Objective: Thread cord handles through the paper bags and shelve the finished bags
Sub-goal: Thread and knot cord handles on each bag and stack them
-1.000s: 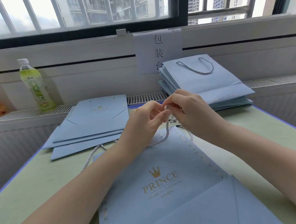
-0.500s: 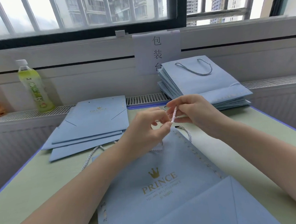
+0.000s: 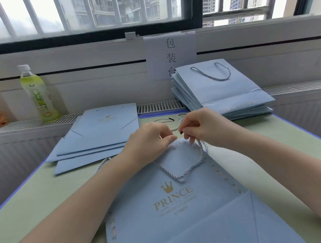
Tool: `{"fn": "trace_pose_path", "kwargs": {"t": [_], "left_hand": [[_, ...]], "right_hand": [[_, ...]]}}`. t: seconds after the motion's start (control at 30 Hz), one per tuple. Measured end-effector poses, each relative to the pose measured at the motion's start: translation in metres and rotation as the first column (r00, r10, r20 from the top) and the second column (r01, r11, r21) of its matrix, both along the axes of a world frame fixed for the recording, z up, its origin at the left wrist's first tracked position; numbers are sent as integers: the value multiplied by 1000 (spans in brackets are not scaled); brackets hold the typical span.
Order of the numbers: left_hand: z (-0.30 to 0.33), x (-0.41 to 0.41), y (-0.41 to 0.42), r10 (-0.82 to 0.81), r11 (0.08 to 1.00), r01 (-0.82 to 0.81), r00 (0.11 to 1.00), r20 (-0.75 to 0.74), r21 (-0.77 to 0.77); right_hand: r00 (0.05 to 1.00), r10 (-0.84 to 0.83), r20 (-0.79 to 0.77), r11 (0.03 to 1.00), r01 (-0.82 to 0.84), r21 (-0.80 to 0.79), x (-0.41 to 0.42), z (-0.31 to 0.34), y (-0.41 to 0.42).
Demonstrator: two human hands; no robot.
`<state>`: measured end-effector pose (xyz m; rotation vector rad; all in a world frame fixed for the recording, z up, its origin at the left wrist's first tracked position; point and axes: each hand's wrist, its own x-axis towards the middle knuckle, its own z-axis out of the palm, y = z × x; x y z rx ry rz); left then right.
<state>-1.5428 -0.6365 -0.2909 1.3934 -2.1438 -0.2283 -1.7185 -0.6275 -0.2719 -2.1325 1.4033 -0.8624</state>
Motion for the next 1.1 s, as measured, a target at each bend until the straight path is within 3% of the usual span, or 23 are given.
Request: {"fn": "trace_pose_path", "kwargs": {"t": [0.13, 0.47, 0.73, 0.9, 1.1], "left_hand": [[1, 1, -1, -103, 966, 94, 994, 28, 239], [11, 5, 3, -137, 900, 187, 979, -152, 393], [14, 4, 4, -64, 896, 137, 981, -183, 423], [15, 0, 6, -20, 895, 69, 993, -115, 440], [13, -1, 6, -32, 905, 93, 988, -152, 415]], "right_hand": [[974, 60, -220, 995, -76, -66, 9, 0, 8], [898, -13, -441, 971, -93, -219, 17, -2, 9], [935, 67, -349, 956, -160, -247, 24, -3, 15], [980, 127, -152, 978, -150, -149, 24, -4, 16], [983, 182, -16, 982, -183, -46, 20, -6, 11]]}}
